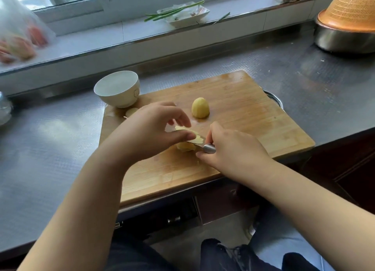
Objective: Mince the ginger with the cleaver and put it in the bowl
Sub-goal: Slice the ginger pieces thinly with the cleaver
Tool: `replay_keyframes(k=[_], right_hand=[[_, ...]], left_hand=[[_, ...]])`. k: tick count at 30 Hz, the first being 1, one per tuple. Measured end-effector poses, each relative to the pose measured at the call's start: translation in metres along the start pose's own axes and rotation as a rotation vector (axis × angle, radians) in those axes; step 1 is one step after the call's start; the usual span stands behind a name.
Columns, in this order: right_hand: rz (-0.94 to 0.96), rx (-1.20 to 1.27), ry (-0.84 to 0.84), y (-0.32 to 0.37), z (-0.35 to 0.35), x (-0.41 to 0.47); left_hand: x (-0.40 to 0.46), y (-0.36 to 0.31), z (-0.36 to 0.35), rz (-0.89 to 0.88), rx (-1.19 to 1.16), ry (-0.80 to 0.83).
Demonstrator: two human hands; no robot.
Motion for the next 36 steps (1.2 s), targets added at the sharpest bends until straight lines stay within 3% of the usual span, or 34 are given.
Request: replay_keyframes(k=[15, 29, 36], right_hand=[[-0.020, -0.077, -0.020, 0.001, -0.002, -0.003], [-0.027, -0.078, -0.012, 0.002, -0.005, -0.005], [-0.025, -0.072, 0.005, 0.003, -0.005, -0.007]], left_hand=[[0.043, -0.016, -0.024, 0.005, 0.344, 0.337], [0.057, -0.021, -0.033, -0.066, 0.622, 0.343], [0.064, -0.008, -0.038, -0.120, 0.597, 0.368]])
Point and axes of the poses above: each hand's wrist, its own x-axis towards the middle knuckle, its own z-axis out of the back of the hand, y = z × x, the point moved 4 cm from there along x, towards the middle knuckle
